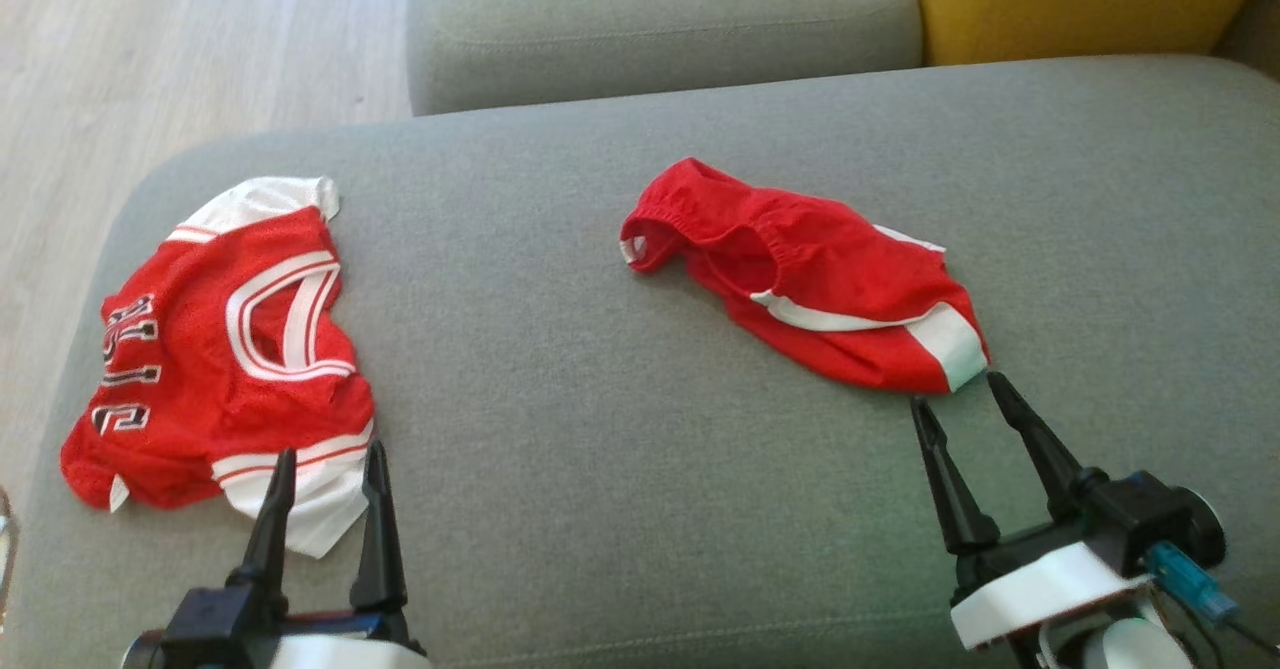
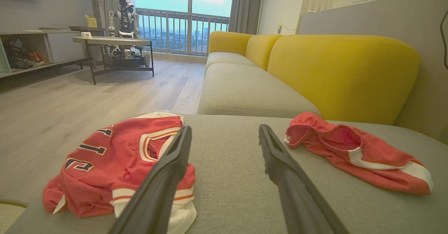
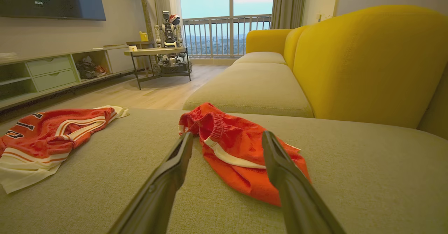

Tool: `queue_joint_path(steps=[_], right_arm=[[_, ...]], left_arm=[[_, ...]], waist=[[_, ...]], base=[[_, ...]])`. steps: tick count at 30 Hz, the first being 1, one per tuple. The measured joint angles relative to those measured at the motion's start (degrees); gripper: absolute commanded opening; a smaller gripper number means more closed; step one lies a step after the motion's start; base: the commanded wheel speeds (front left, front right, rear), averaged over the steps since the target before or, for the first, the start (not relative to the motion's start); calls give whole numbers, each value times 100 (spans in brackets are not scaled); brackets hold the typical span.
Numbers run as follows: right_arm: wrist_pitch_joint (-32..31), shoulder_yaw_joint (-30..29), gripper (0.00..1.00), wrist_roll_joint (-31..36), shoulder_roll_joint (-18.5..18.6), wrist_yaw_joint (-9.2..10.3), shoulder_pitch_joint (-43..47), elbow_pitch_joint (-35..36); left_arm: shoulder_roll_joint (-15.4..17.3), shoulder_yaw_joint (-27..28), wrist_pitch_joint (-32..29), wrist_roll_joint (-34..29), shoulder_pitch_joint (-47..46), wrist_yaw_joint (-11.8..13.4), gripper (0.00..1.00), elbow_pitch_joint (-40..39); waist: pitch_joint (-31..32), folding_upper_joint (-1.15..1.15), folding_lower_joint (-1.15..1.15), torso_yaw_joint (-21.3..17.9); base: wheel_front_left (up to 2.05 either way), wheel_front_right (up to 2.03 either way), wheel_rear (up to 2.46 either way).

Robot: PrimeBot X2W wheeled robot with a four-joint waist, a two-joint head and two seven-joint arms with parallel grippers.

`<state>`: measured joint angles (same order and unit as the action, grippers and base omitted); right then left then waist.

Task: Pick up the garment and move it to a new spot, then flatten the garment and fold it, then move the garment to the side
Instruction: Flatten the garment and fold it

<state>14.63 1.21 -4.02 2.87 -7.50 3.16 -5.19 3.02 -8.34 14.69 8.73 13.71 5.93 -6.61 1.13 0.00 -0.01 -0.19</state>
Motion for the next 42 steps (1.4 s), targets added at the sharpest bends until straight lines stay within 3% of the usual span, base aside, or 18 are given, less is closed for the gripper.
queue_joint_path(steps=[19,36,42], right_arm=[[0,101,100,52,-14,0,123,-205],[0,97,100,51,-14,0,118,-225],[0,214,100,49,-15,0,79,-175]], left_arm=[[2,22,0,-176,241,-141,100,121],[2,-23,0,-201,271,-83,100,153],[45,-412,-4,-549,62,-503,100,650]], waist=[[220,0,1,-64],[237,0,1,-145],[85,0,1,-289]], base=[[0,0,0],[0,0,0],[0,0,0]])
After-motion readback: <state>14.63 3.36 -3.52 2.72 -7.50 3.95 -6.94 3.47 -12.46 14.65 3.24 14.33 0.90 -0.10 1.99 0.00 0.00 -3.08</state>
